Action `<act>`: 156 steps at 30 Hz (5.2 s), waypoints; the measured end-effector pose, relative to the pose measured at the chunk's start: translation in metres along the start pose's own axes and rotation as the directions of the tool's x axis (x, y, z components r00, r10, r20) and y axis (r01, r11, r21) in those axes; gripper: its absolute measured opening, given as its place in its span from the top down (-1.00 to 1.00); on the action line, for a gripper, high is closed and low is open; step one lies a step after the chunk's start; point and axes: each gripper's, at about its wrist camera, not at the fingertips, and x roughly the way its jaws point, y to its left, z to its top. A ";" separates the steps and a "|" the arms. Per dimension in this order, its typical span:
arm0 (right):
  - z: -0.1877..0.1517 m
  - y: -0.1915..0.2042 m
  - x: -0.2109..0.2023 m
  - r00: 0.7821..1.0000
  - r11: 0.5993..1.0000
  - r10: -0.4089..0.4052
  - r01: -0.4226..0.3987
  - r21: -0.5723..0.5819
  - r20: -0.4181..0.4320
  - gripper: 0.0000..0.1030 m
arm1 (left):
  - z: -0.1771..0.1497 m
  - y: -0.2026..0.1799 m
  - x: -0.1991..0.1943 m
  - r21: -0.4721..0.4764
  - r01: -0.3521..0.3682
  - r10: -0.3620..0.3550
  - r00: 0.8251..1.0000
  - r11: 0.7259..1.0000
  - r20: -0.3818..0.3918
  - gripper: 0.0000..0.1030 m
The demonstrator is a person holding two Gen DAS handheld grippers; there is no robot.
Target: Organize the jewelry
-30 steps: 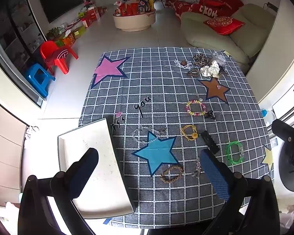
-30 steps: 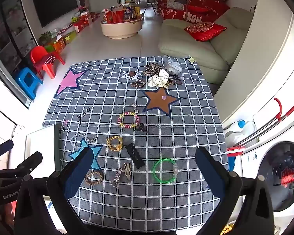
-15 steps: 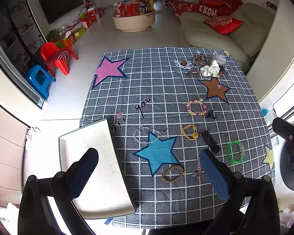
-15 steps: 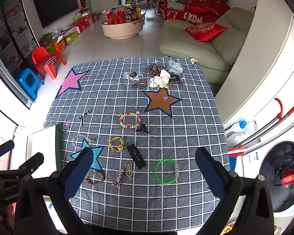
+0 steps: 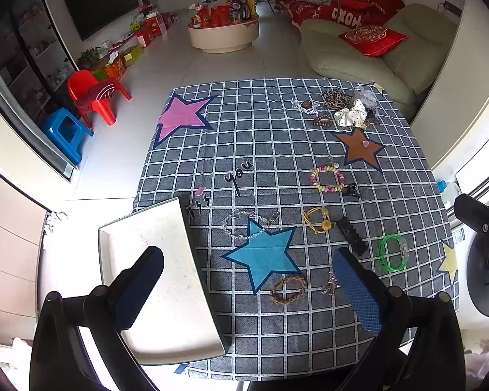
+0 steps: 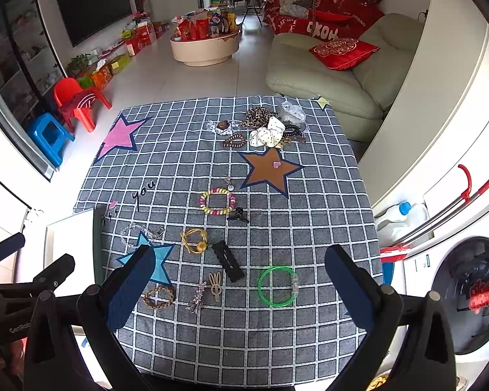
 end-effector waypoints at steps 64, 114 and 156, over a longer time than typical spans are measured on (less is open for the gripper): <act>-0.001 0.002 0.008 1.000 1.000 0.020 -0.020 -0.001 -0.023 -1.00 | -0.007 0.004 0.012 0.006 0.018 -0.018 1.000 1.000 -0.026 -1.00; 0.026 -0.010 0.299 0.934 0.999 0.038 -0.042 -0.003 -0.354 0.29 | 0.016 0.033 0.253 -0.020 0.032 -0.035 0.980 0.999 -0.196 0.75; 0.013 0.292 0.197 0.794 0.765 0.460 -0.582 -0.275 -0.398 0.30 | -0.036 0.228 0.137 -0.420 -0.106 0.093 0.994 0.901 -0.052 0.77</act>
